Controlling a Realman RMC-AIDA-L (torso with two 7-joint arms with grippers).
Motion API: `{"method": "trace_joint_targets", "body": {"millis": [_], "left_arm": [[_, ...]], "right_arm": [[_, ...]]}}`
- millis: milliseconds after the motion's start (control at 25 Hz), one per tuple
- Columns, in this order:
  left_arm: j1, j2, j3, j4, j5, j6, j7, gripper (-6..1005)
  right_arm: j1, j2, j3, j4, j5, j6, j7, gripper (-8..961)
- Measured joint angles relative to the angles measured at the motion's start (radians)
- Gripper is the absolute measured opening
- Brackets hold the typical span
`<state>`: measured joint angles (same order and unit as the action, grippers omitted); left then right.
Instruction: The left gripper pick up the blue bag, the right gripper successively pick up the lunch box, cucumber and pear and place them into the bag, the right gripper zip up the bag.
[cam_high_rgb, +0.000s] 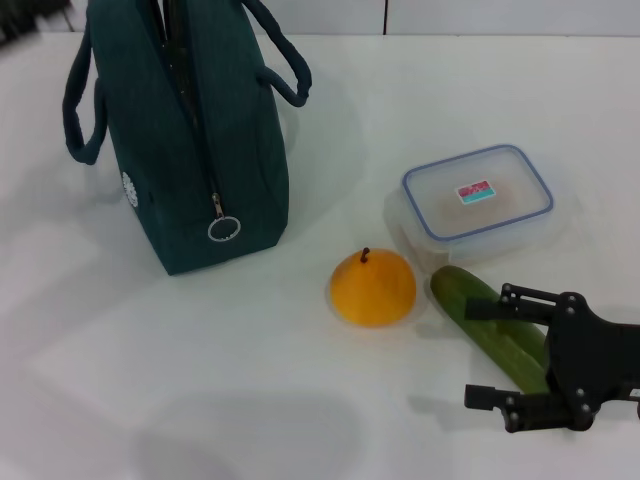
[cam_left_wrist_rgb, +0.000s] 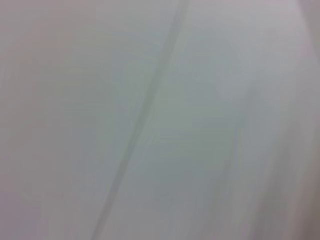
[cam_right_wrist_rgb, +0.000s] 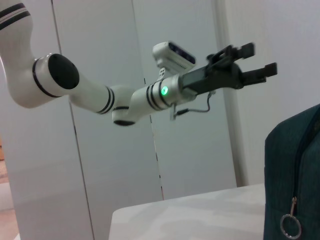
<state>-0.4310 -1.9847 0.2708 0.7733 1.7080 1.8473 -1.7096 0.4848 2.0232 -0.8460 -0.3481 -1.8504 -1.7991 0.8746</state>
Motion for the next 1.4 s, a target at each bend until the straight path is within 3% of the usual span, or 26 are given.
{"method": "trace_joint_targets", "body": {"millis": [160,320,400,480,640,760,960,1400], "left_arm": [[-0.034,0.029,-0.004,0.086,0.011,-0.1,-0.139,866],[-0.061,0.053,0.06,0.186,0.066,-0.192,-0.31,861],[-0.076,0.071,0.109,0.222,0.133,-0.234,-0.422,859],[-0.11,0.097,0.184,0.283,0.284,-0.269,-0.628,856],[-0.142,0.111,0.244,0.333,0.429,-0.263,-0.817,851],[-0.15,0.119,0.32,0.366,0.479,-0.243,-0.938,847],[-0.156,0.123,0.391,0.383,0.499,-0.227,-0.991,841],[-0.17,0.102,0.399,0.359,0.534,-0.245,-0.995,827]], "right_arm": [[0.004,0.0,-0.003,0.0,0.009,0.005,-0.002,835],[0.007,0.0,-0.004,0.0,0.009,0.012,-0.002,835],[0.006,0.0,-0.003,0.0,0.009,0.012,-0.002,835],[0.002,0.0,-0.001,0.0,0.01,0.011,-0.002,834],[0.001,-0.003,0.0,-0.001,0.018,0.005,-0.002,834],[-0.001,-0.005,0.0,-0.005,0.023,0.002,-0.002,834],[0.001,-0.004,-0.005,-0.005,0.023,0.006,-0.002,833],[0.009,-0.004,-0.008,-0.011,0.024,0.009,-0.002,832]]}}
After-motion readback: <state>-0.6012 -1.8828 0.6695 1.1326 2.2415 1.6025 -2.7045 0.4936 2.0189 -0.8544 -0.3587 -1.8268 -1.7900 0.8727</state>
